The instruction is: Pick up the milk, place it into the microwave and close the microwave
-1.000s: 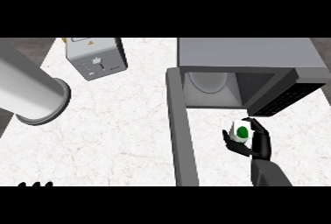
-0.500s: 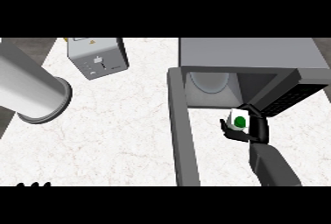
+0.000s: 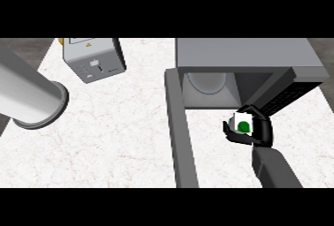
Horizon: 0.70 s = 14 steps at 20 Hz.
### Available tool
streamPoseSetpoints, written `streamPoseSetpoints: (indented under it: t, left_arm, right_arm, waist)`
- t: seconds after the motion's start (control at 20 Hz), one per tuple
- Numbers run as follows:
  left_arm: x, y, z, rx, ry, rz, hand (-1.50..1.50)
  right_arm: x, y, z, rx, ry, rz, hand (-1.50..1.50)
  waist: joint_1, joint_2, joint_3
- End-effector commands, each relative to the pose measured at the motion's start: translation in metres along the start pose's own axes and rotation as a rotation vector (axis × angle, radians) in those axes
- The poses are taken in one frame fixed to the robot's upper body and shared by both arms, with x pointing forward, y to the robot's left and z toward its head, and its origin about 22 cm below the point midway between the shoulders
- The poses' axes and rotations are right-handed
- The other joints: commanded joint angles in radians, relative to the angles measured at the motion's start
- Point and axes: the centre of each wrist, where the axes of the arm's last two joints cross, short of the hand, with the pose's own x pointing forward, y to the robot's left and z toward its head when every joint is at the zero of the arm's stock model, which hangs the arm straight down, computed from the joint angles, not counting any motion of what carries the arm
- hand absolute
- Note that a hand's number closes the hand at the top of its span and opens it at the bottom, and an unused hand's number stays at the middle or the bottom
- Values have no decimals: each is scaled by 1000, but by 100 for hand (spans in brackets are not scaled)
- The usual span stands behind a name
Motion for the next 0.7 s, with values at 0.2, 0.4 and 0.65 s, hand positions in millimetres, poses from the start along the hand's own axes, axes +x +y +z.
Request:
streamPoseSetpoints:
  t: [0.2,0.4,0.65]
  left_arm:
    - [0,-9,-13,-29,14,6,-150]
    - [-3,-8,16,-2,14,-1,-150]
    - [9,-2,7,31,-3,-4,-150]
  right_arm:
    - [32,-6,29,40,-2,6,150]
    - [61,-36,41,65,-4,-15,150]
    - [94,-10,45,99,-30,-221,150]
  waist:
    - [-24,-4,-1]
    - [-10,-5,-1]
    - [-9,-3,-1]
